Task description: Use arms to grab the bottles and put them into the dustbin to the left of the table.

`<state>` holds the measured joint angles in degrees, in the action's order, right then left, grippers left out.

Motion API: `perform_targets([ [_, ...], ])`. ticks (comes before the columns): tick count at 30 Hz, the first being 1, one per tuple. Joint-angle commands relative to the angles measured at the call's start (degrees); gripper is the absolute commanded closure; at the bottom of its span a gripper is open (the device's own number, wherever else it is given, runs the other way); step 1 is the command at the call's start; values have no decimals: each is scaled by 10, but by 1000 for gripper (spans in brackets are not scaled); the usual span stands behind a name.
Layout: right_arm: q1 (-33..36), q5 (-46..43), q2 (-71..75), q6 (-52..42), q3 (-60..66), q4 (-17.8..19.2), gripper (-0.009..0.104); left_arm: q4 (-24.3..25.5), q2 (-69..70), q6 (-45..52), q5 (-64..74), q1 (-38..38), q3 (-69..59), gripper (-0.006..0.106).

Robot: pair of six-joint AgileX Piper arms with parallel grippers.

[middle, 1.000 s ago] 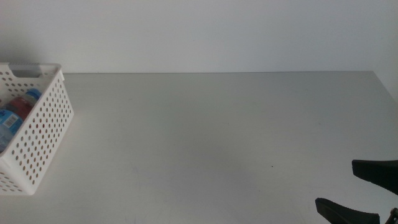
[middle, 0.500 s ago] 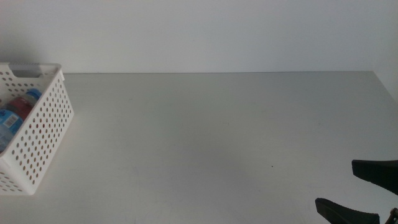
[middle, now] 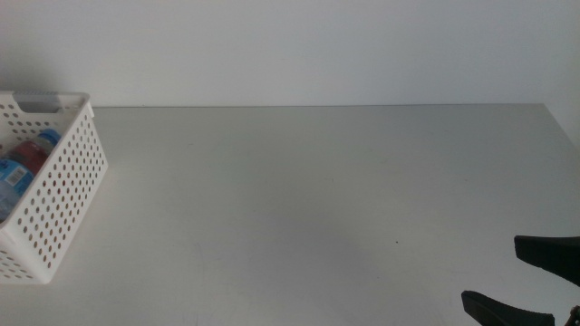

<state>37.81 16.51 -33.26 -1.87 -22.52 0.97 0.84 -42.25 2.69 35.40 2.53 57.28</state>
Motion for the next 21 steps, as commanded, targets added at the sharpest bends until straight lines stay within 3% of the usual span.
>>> perform_targets([
  [1, -15, -39, 13, -3, -6, 2, 25, 0, 49, -5, -51, 3, -50, 7],
  [8, -146, -40, 109, -3, 34, -33, 25, 0, 202, -5, -51, 2, -211, 7],
  [21, -354, -40, 284, -3, 85, -28, 25, -25, 388, -5, -181, 2, -412, 7],
])
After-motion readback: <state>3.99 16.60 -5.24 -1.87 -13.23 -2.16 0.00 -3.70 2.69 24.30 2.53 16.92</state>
